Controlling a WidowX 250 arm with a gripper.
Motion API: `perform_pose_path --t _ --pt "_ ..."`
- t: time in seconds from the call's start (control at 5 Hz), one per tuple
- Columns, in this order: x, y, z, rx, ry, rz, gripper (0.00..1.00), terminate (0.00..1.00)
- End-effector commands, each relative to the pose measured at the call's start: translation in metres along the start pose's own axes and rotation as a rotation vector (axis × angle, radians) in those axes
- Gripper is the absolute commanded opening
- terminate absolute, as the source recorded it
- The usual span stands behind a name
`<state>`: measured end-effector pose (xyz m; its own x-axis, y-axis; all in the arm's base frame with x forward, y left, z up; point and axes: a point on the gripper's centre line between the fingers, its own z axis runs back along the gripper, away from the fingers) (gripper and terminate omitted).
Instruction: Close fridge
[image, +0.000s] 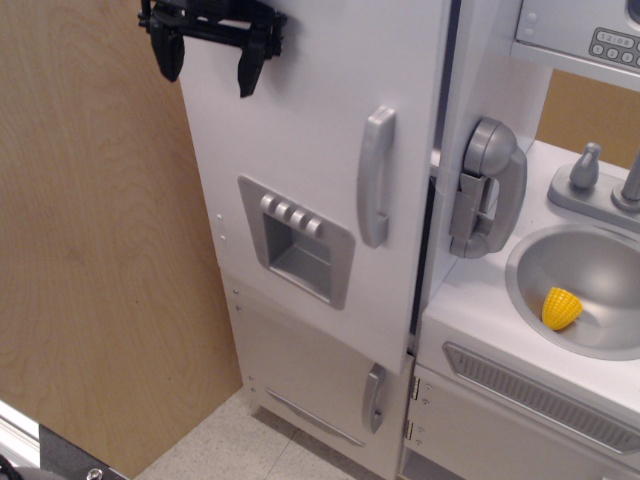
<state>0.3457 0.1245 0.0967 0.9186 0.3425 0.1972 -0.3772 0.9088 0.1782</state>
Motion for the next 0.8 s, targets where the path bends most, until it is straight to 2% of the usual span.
perform_pose_path --t 0.0,0.2,0.4,0.6 --pt "0.020 -0.001 0.024 -0.017 -0.075 0.036 1.00 0.00" --pt "0.005 0.008 0.025 -0.016 -0.076 0.002 1.00 0.00" --pt "-0.033 0.026 0.029 -0.008 -0.066 -0.085 1.00 0.00" --pt "-0.060 0.039 0.037 -0.017 -0.086 -0.155 1.00 0.00"
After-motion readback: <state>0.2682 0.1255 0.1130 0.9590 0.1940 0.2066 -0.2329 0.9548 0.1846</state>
